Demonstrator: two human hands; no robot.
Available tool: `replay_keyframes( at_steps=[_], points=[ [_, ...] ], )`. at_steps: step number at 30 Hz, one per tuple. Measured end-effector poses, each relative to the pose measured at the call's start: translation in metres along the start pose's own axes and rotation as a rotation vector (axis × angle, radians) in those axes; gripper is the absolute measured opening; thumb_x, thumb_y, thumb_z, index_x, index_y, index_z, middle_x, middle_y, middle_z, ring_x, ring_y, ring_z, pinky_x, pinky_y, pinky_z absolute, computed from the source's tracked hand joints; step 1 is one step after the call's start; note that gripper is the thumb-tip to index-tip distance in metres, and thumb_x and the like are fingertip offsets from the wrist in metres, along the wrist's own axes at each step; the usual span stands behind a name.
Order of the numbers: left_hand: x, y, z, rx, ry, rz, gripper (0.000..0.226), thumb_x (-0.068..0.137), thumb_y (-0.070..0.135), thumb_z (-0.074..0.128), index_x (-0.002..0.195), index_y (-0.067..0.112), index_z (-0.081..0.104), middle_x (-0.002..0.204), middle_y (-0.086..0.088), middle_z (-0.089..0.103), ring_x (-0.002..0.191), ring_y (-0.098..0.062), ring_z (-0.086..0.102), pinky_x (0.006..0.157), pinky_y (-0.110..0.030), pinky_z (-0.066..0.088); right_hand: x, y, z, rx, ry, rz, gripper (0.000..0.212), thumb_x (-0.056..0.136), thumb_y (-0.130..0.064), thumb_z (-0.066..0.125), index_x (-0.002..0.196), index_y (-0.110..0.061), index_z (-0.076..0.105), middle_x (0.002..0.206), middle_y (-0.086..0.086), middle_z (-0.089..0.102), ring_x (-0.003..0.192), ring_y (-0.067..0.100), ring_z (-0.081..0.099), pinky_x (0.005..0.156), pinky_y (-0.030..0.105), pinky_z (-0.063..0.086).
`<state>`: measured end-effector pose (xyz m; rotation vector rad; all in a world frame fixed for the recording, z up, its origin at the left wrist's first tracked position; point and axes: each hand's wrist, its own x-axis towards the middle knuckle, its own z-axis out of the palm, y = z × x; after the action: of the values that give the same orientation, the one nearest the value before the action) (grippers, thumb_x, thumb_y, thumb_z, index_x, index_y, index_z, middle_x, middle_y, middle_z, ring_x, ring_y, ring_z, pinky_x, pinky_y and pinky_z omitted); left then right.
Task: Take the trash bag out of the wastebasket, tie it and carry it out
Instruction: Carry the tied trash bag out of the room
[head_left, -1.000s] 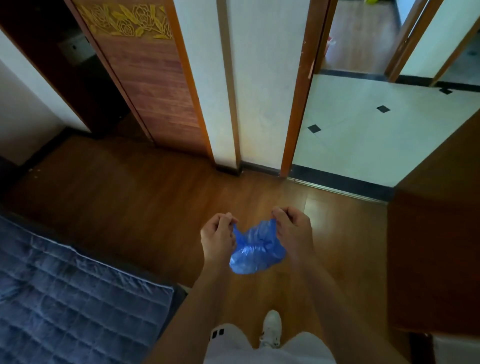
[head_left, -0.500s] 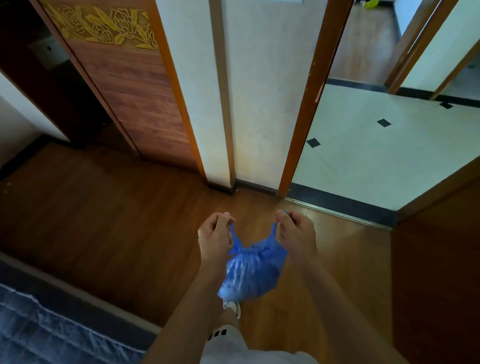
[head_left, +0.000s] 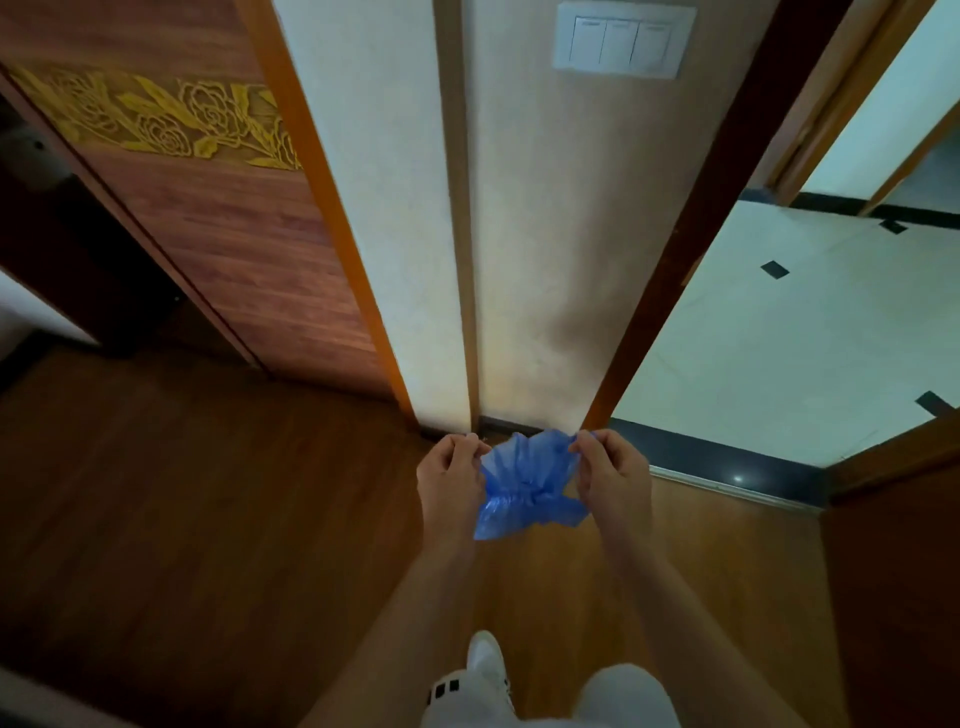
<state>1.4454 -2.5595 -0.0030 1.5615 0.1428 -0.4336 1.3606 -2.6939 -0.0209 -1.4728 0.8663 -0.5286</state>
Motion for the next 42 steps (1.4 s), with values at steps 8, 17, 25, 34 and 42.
replay_keyframes(
  at_steps=[8,17,25,34,42],
  points=[
    [0.073,0.018,0.034,0.057,0.040,0.116,0.022,0.099,0.022,0.053,0.081,0.027,0.065,0.068,0.020,0.068,0.064,0.004,0.063,0.053,-0.009,0.049,0.073,-0.019,0.016,-0.096,0.024,-0.111,0.020,0.098,-0.012,0.058,0.085,-0.001,0.067,0.073,0.011,0.064,0.069,0.013,0.060,0.065,0.029,0.049],
    [0.116,0.018,0.085,0.192,-0.004,0.098,0.028,0.098,0.028,0.055,0.077,0.040,0.068,0.073,0.017,0.069,0.069,-0.002,0.066,0.061,-0.016,0.056,0.140,-0.012,0.003,-0.343,-0.058,-0.273,0.010,0.097,-0.019,0.061,0.090,-0.025,0.064,0.076,-0.017,0.062,0.079,-0.002,0.065,0.063,0.008,0.049],
    [0.163,-0.014,0.109,0.385,-0.001,0.124,0.016,0.096,0.025,0.058,0.087,0.017,0.068,0.078,-0.001,0.069,0.075,-0.013,0.066,0.067,-0.020,0.052,0.183,0.025,0.012,-0.370,-0.033,-0.206,0.009,0.098,-0.018,0.061,0.093,-0.025,0.061,0.080,-0.006,0.062,0.077,0.006,0.062,0.066,0.019,0.049],
    [0.248,-0.078,0.113,0.513,0.018,0.169,0.012,0.092,0.029,0.063,0.081,0.026,0.068,0.071,0.006,0.069,0.068,-0.007,0.065,0.059,-0.015,0.049,0.247,0.107,0.051,-0.468,0.065,-0.224,0.012,0.099,-0.026,0.059,0.093,-0.017,0.064,0.077,-0.003,0.062,0.065,0.001,0.057,0.061,0.011,0.043],
    [0.326,-0.171,0.137,0.515,-0.023,0.080,0.011,0.090,0.030,0.065,0.082,0.023,0.067,0.074,0.004,0.072,0.074,-0.009,0.068,0.066,-0.024,0.051,0.306,0.212,0.082,-0.391,0.065,-0.036,0.025,0.101,-0.027,0.055,0.099,-0.005,0.066,0.084,0.010,0.068,0.079,0.021,0.064,0.066,0.021,0.042]
  ],
)
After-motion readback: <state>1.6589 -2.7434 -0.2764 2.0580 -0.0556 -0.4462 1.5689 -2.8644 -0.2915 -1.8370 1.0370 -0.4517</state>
